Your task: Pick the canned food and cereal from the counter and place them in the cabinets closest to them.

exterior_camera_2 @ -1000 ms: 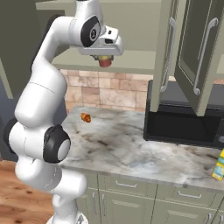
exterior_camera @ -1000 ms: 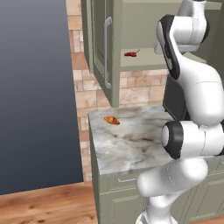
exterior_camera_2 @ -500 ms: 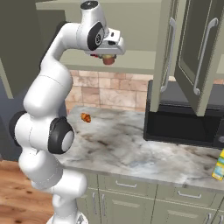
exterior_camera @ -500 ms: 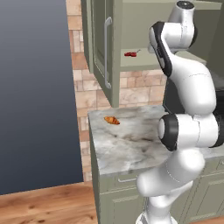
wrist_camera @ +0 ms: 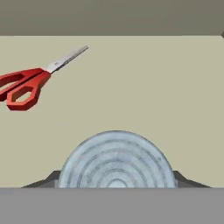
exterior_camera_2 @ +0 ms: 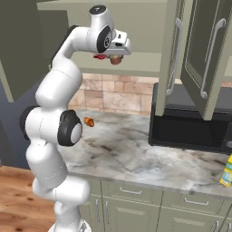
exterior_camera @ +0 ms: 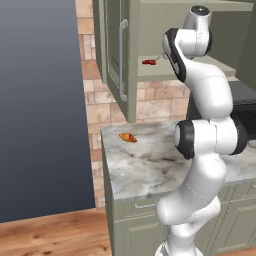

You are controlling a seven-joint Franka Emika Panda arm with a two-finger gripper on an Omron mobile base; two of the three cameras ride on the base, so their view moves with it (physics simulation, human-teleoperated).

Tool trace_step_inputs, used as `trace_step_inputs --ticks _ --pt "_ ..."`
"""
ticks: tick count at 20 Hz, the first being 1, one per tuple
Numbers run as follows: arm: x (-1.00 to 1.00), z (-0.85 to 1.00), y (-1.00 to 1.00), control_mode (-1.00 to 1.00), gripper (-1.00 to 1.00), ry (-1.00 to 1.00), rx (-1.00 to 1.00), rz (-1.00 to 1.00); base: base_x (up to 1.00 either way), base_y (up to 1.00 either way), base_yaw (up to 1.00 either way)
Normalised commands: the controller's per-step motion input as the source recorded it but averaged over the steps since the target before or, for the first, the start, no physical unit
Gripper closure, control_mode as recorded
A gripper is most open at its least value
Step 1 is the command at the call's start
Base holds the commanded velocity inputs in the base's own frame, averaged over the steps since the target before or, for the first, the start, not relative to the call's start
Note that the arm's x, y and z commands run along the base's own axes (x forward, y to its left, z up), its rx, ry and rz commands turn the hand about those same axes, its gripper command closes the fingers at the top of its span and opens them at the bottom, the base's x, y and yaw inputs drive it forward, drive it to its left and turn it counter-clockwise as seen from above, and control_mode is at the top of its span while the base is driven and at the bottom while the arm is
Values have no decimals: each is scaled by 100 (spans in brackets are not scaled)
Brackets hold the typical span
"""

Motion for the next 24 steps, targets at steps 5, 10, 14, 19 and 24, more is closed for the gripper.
trace_step_inputs --ticks 5,10,14,19,24 --pt "63 -4 0 -100 -100 0 1 0 0 0 0" --pt "50 -1 0 -100 -100 0 1 -1 0 0 0" --pt "15 6 -2 -100 -100 1 2 -1 0 0 0" --pt "-31 21 -3 -100 -100 0 2 0 0 0 0" --pt "-90 9 0 -100 -100 -7 0 1 0 0 0"
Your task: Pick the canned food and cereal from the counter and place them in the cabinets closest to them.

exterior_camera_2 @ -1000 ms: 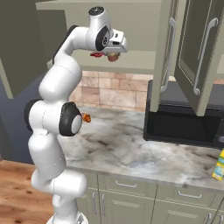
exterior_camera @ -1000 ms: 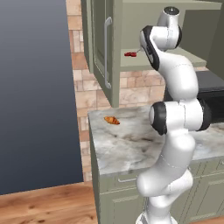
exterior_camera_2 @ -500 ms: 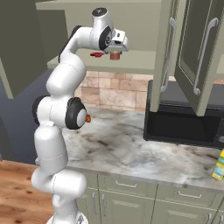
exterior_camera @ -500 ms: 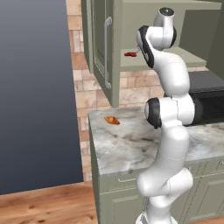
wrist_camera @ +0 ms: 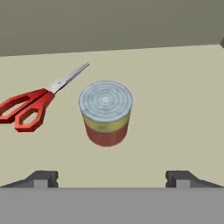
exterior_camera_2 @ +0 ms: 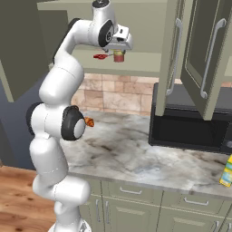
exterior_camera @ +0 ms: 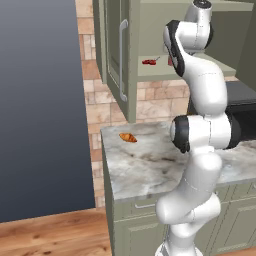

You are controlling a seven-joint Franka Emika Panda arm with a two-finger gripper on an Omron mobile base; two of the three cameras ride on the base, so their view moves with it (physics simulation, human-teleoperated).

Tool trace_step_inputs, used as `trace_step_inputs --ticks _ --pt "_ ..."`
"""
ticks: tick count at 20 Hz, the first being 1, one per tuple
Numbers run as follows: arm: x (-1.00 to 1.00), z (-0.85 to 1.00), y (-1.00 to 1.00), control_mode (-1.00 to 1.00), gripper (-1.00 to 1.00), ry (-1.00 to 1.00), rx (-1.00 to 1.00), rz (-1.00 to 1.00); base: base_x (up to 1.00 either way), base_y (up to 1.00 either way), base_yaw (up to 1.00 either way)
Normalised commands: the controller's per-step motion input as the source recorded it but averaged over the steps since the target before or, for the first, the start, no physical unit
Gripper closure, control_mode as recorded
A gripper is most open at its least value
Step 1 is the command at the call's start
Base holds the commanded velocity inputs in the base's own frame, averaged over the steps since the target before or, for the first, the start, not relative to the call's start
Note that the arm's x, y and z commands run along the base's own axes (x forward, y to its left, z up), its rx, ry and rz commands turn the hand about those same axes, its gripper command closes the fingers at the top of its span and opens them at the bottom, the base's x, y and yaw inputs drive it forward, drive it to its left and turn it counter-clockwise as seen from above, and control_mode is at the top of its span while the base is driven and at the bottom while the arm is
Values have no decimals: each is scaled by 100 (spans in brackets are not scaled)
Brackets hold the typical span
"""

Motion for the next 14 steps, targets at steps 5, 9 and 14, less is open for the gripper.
trace_step_inputs --ticks 5,9,14 --pt "-100 1 0 -100 -100 -9 0 4 0 0 0" --pt "-100 -4 0 -100 -100 -13 0 4 0 0 0" --pt "-100 -18 0 -100 -100 -15 0 2 0 0 0"
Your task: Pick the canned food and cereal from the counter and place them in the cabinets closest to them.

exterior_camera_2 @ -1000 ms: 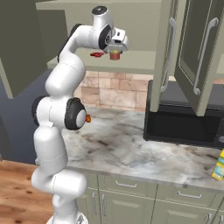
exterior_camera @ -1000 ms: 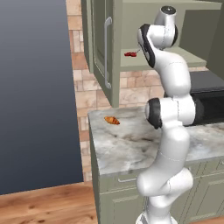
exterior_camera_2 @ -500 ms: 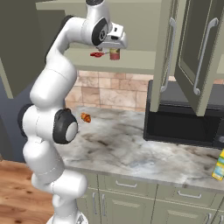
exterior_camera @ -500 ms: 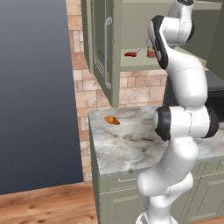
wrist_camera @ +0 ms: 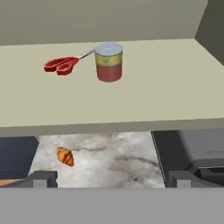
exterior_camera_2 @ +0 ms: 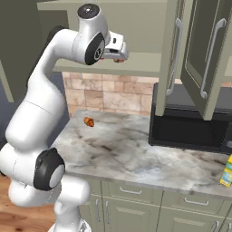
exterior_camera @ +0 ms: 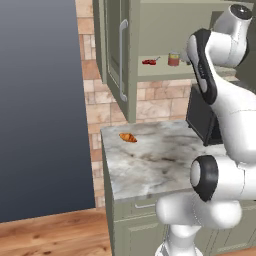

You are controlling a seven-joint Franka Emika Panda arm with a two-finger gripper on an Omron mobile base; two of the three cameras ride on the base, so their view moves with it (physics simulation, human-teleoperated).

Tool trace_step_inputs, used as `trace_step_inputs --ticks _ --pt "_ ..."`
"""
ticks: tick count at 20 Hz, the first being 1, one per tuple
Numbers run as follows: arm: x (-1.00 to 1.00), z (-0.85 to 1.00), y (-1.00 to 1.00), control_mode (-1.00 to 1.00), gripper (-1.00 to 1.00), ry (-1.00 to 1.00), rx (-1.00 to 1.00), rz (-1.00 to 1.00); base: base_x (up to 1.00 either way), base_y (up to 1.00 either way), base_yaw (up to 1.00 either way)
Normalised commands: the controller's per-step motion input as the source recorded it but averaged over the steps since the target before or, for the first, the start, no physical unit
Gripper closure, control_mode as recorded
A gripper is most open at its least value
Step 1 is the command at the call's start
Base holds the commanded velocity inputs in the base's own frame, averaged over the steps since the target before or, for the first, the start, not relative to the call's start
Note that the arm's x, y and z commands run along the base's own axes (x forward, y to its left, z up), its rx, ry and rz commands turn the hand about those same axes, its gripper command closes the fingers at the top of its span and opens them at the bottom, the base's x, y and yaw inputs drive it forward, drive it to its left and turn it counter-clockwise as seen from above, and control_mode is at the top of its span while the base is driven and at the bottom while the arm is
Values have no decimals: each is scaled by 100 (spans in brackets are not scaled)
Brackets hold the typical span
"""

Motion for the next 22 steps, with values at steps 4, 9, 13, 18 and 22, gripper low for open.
trace_step_inputs --ticks 4,9,13,18,22 --pt "-100 -28 -1 -100 -100 -16 -1 2 0 0 0" --pt "-100 -44 0 -100 -100 -14 -7 3 0 0 0" --pt "-100 -61 0 -100 -100 -10 -12 4 0 0 0" --pt "-100 -64 -3 -100 -100 -10 -10 5 0 0 0" --pt "-78 -55 -9 -100 -100 -4 -10 4 0 0 0"
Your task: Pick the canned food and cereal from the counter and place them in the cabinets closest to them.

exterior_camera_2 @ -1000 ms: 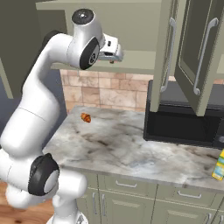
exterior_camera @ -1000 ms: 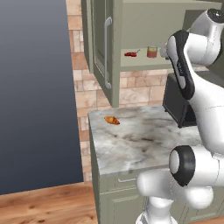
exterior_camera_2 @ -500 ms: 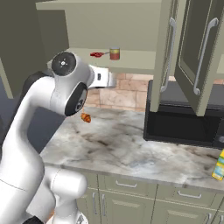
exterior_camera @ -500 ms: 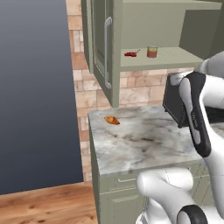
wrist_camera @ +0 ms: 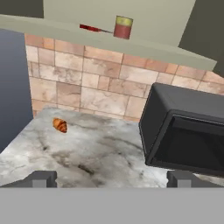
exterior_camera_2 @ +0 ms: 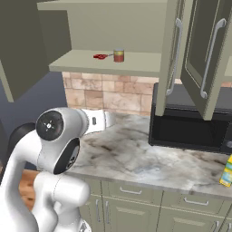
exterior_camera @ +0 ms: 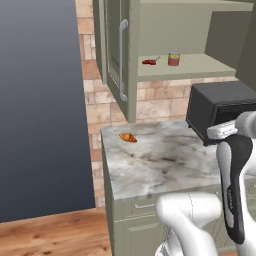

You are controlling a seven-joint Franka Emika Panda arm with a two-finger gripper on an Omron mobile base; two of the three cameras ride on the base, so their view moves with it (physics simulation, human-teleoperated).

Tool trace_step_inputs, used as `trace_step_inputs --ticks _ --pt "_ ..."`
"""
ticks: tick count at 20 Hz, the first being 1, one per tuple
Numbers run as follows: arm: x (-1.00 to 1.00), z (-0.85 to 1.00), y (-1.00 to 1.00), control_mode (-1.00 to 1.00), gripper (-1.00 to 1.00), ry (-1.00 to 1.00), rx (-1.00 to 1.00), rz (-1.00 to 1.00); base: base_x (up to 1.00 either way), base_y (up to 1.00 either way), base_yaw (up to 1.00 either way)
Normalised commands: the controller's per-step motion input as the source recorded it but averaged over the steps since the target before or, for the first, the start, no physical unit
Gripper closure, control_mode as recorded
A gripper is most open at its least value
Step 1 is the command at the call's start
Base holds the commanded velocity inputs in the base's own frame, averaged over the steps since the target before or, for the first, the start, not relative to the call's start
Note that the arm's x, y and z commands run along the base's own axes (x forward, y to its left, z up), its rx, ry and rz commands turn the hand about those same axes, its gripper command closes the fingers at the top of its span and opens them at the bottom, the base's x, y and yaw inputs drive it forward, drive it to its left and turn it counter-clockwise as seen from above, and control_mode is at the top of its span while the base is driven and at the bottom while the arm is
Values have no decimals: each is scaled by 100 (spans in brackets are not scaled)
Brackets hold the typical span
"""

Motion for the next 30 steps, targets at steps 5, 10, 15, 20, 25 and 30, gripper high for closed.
trace_step_inputs --ticks 5,10,15,20,25,30 --pt "-13 -1 -9 -100 -100 -2 0 0 0 0 0" --pt "-2 0 0 -100 -100 0 0 0 0 0 0" --pt "-12 0 0 100 -100 0 0 1 -26 -1 1" --pt "0 0 0 100 -100 0 0 0 -54 -15 0" --pt "0 0 0 100 -100 0 0 0 -25 -13 0" --pt "0 0 0 100 -100 0 0 0 -1 -11 1"
